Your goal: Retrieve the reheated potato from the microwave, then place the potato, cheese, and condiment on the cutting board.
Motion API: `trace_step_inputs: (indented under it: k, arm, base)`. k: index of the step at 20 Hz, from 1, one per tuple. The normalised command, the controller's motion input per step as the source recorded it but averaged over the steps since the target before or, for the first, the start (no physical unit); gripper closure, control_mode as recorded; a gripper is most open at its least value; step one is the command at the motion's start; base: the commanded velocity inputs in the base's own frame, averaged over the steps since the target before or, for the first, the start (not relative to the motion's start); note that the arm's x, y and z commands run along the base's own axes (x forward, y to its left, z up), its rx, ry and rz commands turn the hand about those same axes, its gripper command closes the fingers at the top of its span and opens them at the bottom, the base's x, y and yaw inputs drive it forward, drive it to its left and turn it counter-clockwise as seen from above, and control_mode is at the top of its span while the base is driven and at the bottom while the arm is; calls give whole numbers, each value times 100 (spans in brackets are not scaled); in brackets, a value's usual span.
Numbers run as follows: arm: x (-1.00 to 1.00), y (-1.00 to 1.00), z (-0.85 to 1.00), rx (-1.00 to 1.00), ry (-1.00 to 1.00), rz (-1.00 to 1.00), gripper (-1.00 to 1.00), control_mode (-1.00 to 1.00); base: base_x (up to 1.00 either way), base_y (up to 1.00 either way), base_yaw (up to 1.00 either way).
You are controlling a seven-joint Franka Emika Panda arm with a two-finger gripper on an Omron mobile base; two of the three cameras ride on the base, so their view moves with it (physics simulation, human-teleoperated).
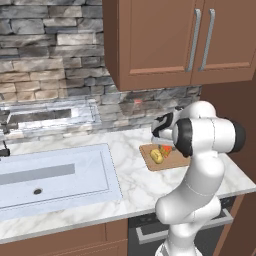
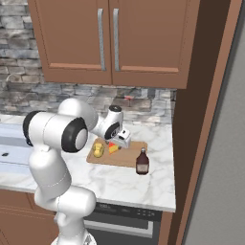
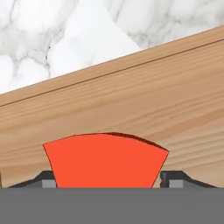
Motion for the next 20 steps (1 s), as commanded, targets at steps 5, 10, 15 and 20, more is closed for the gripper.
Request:
trace_step_inputs:
  k: [5, 10, 15, 20]
  arm:
    - [-7, 0, 16, -1, 0, -5, -100, -100]
    - [-7, -3, 27, -1, 0, -8, -100, -100]
    - [-28, -10, 28, 0, 0, -10, -100, -100]
    - [-37, -22, 15, 0, 0, -5, -100, -100]
  base:
    - [0, 0, 0]
    - [0, 0, 0]
    - [0, 0, 0]
    - [0, 0, 0]
